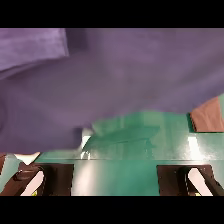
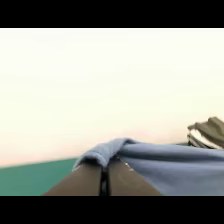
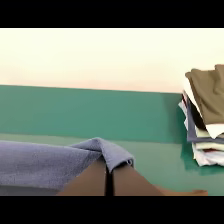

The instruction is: Fold the shirts.

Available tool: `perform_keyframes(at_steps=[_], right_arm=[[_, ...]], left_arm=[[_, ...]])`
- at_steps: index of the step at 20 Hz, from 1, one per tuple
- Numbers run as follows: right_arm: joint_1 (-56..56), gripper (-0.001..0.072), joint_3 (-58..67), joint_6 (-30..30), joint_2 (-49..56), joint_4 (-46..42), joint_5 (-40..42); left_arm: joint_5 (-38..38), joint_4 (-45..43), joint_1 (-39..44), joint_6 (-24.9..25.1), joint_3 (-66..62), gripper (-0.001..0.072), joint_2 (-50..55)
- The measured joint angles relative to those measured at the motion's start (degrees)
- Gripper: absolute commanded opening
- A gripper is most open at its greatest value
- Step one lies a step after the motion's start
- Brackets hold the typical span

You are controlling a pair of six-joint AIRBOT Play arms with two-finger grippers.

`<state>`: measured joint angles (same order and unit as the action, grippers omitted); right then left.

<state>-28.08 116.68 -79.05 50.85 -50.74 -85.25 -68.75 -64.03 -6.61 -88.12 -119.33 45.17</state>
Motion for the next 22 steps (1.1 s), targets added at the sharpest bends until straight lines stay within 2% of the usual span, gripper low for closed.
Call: perform_keyframes(at_steps=[5, 9, 12, 17, 22], right_arm=[[5.92, 0.0016, -7.61, -1.46, 7.50, -2.78, -4.63], [16.52, 0.0016, -18.01, -1.86, 18.08, -12.04, -6.47], [22.21, 0.0016, -21.90, -2.01, 28.48, -17.42, -6.29], [25.68, 0.0016, -13.97, -2.16, 46.21, -20.13, -2.54], [26.97, 0.0016, -3.23, -2.21, 53.83, -20.50, 1.44]], left_arm=[[-4.72, 0.20, 0.04, -0.07, 16.06, 0.0022, 6.82], [-6.97, 0.87, 0.02, 1.88, 27.10, 0.0022, 17.81], [-7.10, 1.18, 0.00, 2.82, 30.88, 0.0022, 28.02], [-0.61, 3.23, 0.00, 5.88, 28.06, 0.0022, 43.67], [6.01, 3.54, 0.02, 7.23, 20.85, 0.0023, 50.53]])
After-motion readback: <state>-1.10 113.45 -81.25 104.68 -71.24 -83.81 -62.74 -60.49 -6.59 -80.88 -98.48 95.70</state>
